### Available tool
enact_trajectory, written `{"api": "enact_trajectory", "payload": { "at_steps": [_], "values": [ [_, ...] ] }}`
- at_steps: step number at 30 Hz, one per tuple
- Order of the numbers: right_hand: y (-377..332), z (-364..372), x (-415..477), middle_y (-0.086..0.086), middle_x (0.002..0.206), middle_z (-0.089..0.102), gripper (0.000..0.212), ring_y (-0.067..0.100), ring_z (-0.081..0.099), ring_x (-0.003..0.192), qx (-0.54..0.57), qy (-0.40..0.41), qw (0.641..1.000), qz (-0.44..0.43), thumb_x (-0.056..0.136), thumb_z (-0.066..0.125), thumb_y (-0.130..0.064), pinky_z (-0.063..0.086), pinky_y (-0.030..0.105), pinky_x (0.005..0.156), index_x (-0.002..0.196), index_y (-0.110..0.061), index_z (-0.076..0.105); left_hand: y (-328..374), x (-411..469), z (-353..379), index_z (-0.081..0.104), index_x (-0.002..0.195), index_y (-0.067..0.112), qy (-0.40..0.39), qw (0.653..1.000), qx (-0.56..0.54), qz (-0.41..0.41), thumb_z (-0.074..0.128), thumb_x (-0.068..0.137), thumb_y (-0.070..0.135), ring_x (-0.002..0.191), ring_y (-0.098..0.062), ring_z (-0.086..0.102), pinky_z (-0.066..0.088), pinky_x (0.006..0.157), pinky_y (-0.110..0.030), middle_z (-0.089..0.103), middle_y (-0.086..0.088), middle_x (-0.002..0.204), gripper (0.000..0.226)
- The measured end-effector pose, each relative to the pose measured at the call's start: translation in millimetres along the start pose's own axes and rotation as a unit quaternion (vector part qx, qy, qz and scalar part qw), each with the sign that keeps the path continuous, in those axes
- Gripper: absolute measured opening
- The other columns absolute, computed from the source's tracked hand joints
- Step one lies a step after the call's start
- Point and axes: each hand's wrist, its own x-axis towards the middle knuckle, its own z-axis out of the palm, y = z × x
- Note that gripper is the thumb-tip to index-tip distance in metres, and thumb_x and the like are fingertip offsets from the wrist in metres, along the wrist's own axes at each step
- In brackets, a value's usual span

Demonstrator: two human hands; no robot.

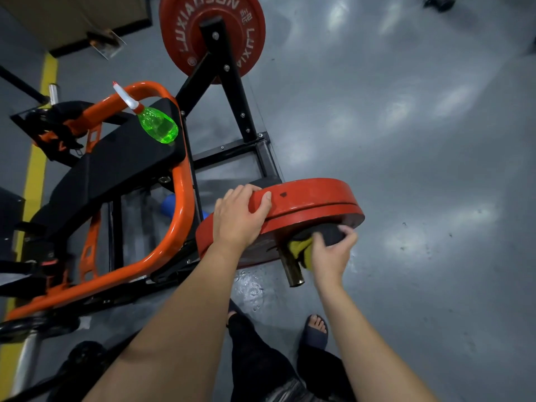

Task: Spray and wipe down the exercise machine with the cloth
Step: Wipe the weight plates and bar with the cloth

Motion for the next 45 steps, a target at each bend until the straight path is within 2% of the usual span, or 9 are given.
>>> {"api": "enact_trajectory", "payload": {
  "at_steps": [5, 13, 19, 24, 31, 36, 39, 41, 45],
  "values": [
    [-38, -3, 3, 0.007, 0.11, 0.056, 0.04, 0.018, 0.058, 0.082, 0.067, 0.093, 0.993, -0.026, 0.084, 0.063, -0.014, 0.043, 0.025, 0.075, 0.114, -0.022, 0.038, -1, 0, 1, 0.064, 0.114, 0.029, 0.001, 1.0, -0.005, 0.001, 0.041, 0.102, 0.059, 0.107, -0.014, 0.055, 0.039, 0.102, -0.038, 0.061, 0.015, 0.106, 0.04],
    [-4, 34, -75, 0.0, 0.108, 0.049, 0.047, 0.015, 0.05, 0.097, -0.003, -0.191, 0.975, -0.113, 0.069, 0.065, -0.022, 0.039, 0.011, 0.084, 0.106, -0.026, 0.036, -2, -1, 2, 0.064, 0.112, 0.031, 0.008, 1.0, -0.004, -0.001, 0.041, 0.101, 0.06, 0.112, -0.017, 0.055, 0.039, 0.101, -0.04, 0.065, 0.012, 0.11, 0.039],
    [-20, 3, -5, 0.001, 0.101, 0.053, 0.043, 0.019, 0.058, 0.086, 0.058, -0.017, 0.996, -0.071, 0.074, 0.057, -0.024, 0.048, 0.02, 0.073, 0.111, -0.019, 0.036, -2, -1, 2, 0.064, 0.112, 0.03, 0.011, 1.0, -0.012, 0.0, 0.042, 0.102, 0.059, 0.109, -0.014, 0.054, 0.037, 0.1, -0.036, 0.064, 0.014, 0.108, 0.037],
    [-13, -1, 17, 0.02, 0.121, 0.055, 0.048, 0.03, 0.06, 0.099, 0.032, 0.02, 0.999, 0.025, 0.073, 0.056, -0.032, 0.054, 0.044, 0.088, 0.113, -0.018, 0.035, -3, -1, 1, 0.064, 0.113, 0.03, 0.011, 1.0, -0.015, 0.001, 0.042, 0.102, 0.059, 0.108, -0.011, 0.054, 0.035, 0.1, -0.034, 0.062, 0.016, 0.108, 0.038],
    [-8, 38, -79, 0.001, 0.108, 0.044, 0.049, -0.001, 0.046, 0.094, -0.006, -0.141, 0.979, -0.149, 0.069, 0.066, -0.011, 0.037, 0.007, 0.085, 0.107, -0.016, 0.036, -7, 0, 2, 0.064, 0.112, 0.031, 0.015, 1.0, -0.017, 0.001, 0.041, 0.1, 0.061, 0.111, -0.015, 0.055, 0.038, 0.1, -0.038, 0.065, 0.013, 0.109, 0.04],
    [-24, 18, -31, 0.004, 0.107, 0.048, 0.041, 0.006, 0.055, 0.088, 0.056, -0.008, 0.993, -0.105, 0.074, 0.051, -0.015, 0.04, 0.007, 0.075, 0.112, -0.013, 0.035, -7, 0, 2, 0.064, 0.111, 0.031, 0.016, 1.0, -0.026, 0.005, 0.043, 0.101, 0.06, 0.108, -0.012, 0.054, 0.036, 0.099, -0.034, 0.063, 0.016, 0.107, 0.037],
    [-27, 7, -4, 0.011, 0.114, 0.046, 0.04, 0.025, 0.05, 0.093, 0.028, 0.043, 0.995, -0.081, 0.079, 0.052, -0.018, 0.046, 0.016, 0.079, 0.113, -0.012, 0.034, -10, 0, 2, 0.064, 0.111, 0.031, 0.017, 1.0, -0.025, 0.007, 0.043, 0.101, 0.06, 0.108, -0.011, 0.054, 0.036, 0.099, -0.034, 0.063, 0.016, 0.107, 0.037],
    [-25, 9, -7, 0.011, 0.116, 0.046, 0.037, 0.025, 0.051, 0.096, -0.004, 0.033, 0.998, -0.047, 0.086, 0.058, -0.012, 0.05, 0.038, 0.089, 0.115, -0.011, 0.035, -10, 0, 3, 0.064, 0.111, 0.032, 0.014, 0.999, -0.029, 0.007, 0.042, 0.1, 0.061, 0.108, -0.011, 0.054, 0.035, 0.099, -0.033, 0.064, 0.016, 0.108, 0.038],
    [-12, 27, -51, 0.014, 0.118, 0.048, 0.045, 0.03, 0.051, 0.106, -0.067, -0.104, 0.988, -0.088, 0.074, 0.061, -0.022, 0.046, 0.043, 0.093, 0.11, -0.016, 0.035, -12, -1, 1, 0.064, 0.112, 0.033, 0.008, 1.0, -0.027, 0.007, 0.04, 0.099, 0.062, 0.111, -0.012, 0.055, 0.036, 0.099, -0.034, 0.065, 0.015, 0.11, 0.04]
  ]
}}
